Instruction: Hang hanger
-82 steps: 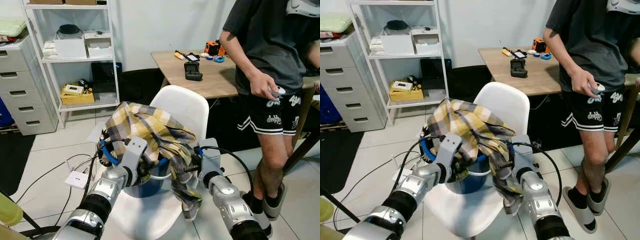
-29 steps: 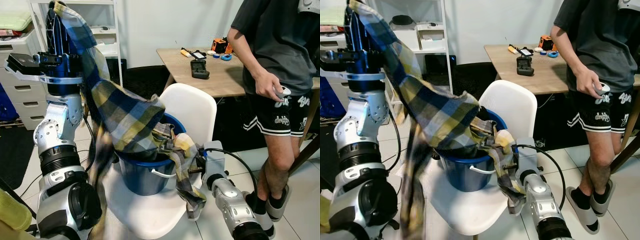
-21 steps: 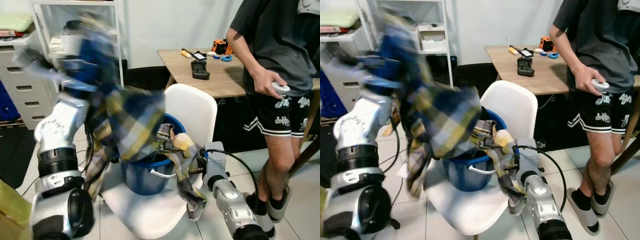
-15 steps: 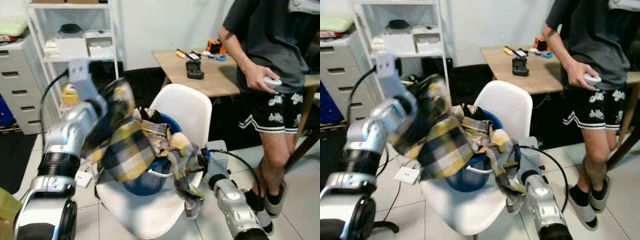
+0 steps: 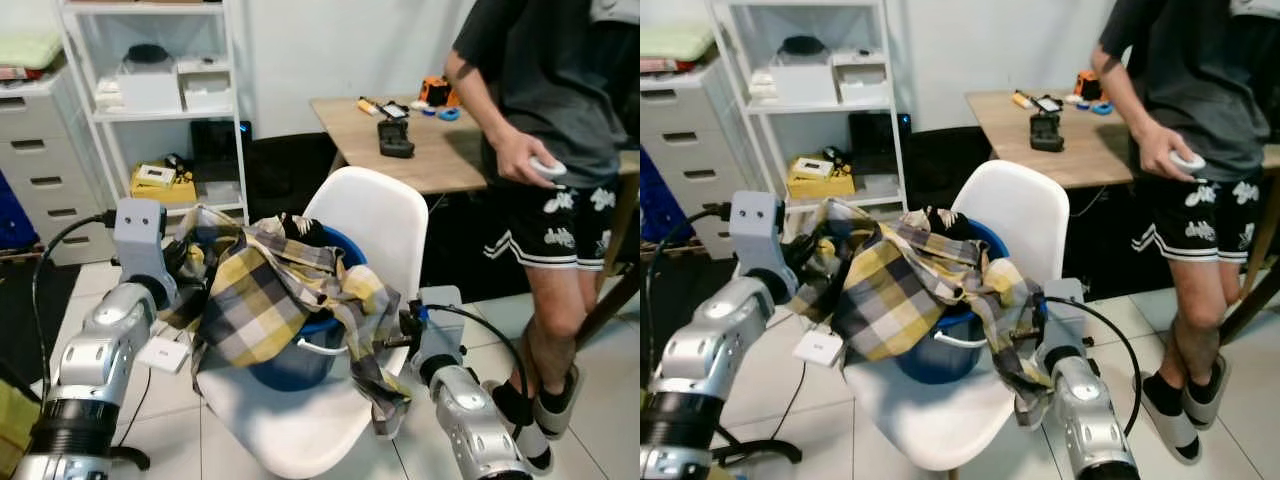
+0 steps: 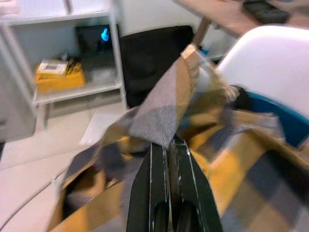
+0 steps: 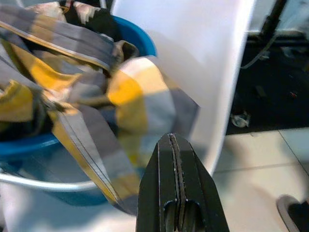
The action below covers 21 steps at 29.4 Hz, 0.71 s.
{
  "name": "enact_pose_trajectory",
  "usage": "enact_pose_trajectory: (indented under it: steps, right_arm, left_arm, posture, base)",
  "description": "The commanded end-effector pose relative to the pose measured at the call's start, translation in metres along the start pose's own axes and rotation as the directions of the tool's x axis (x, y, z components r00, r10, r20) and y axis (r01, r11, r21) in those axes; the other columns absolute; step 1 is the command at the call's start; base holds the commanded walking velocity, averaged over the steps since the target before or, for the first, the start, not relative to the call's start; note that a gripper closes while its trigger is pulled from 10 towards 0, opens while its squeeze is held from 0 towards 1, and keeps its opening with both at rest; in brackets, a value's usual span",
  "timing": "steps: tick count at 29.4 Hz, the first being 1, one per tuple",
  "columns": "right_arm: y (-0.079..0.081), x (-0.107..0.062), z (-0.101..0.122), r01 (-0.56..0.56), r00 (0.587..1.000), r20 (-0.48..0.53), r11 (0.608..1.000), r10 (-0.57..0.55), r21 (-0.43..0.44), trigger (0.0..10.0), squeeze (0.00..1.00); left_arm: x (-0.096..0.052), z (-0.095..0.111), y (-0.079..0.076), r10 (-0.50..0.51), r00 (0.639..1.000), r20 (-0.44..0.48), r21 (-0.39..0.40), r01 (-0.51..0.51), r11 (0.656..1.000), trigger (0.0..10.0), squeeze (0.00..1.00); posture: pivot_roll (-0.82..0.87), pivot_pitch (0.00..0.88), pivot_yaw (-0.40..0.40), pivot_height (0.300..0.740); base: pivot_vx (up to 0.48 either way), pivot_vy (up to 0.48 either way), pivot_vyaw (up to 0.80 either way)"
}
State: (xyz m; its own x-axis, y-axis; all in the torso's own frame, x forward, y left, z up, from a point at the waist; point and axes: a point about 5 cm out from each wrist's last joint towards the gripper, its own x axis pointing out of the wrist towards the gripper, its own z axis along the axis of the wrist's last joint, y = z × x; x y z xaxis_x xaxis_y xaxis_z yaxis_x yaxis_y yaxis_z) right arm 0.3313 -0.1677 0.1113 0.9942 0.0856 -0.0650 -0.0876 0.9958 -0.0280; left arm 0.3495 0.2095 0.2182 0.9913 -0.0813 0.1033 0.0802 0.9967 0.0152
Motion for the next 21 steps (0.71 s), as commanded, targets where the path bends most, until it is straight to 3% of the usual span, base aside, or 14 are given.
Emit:
enact_pose_trajectory:
  steps: [1, 5, 7, 9, 21]
  right_arm:
    - [-0.005, -0.005, -0.008, 0.022, 0.999, -0.033, 1.0, -0.021, 0.01, 10.0, 0.0]
    - [-0.006, -0.008, -0.006, 0.026, 0.999, -0.03, 1.0, -0.026, 0.007, 10.0, 0.0]
    - [-0.006, -0.008, -0.006, 0.026, 0.999, -0.03, 1.0, -0.026, 0.007, 10.0, 0.0]
    - [-0.006, -0.006, -0.001, 0.02, 1.0, -0.017, 1.0, -0.02, 0.0, 10.0, 0.0]
    - [-0.01, -0.004, 0.007, 0.031, 0.999, 0.006, 0.999, -0.031, -0.008, 10.0, 0.0]
  left_arm:
    - [-0.001, -0.005, -0.008, -0.021, 1.0, -0.008, 0.012, 0.021, 1.0, 10.0, 0.0]
    - [0.0, -0.002, -0.023, -0.02, 0.999, 0.038, -0.003, 0.021, 1.0, 10.0, 0.0]
    - [0.0, -0.002, -0.023, -0.02, 0.999, 0.038, -0.003, 0.021, 1.0, 10.0, 0.0]
    - [0.0, 0.004, -0.034, -0.044, 0.996, 0.077, -0.019, 0.046, 0.999, 10.0, 0.0]
    - [-0.004, 0.002, -0.044, -0.053, 0.995, 0.084, -0.027, 0.055, 0.998, 10.0, 0.0]
  posture:
    - [0.02, 0.123, -0.005, 0.74]
    - [0.02, 0.112, -0.004, 0.74]
    - [0.02, 0.112, -0.004, 0.74]
    - [0.02, 0.106, -0.004, 0.74]
    - [0.01, 0.115, -0.005, 0.74]
  base:
    - [0.0, 0.0, -0.8]
    - [0.0, 0.0, -0.8]
    - [0.0, 0.0, -0.8]
    - [0.0, 0.0, -0.8]
    - [0.0, 0.0, -0.8]
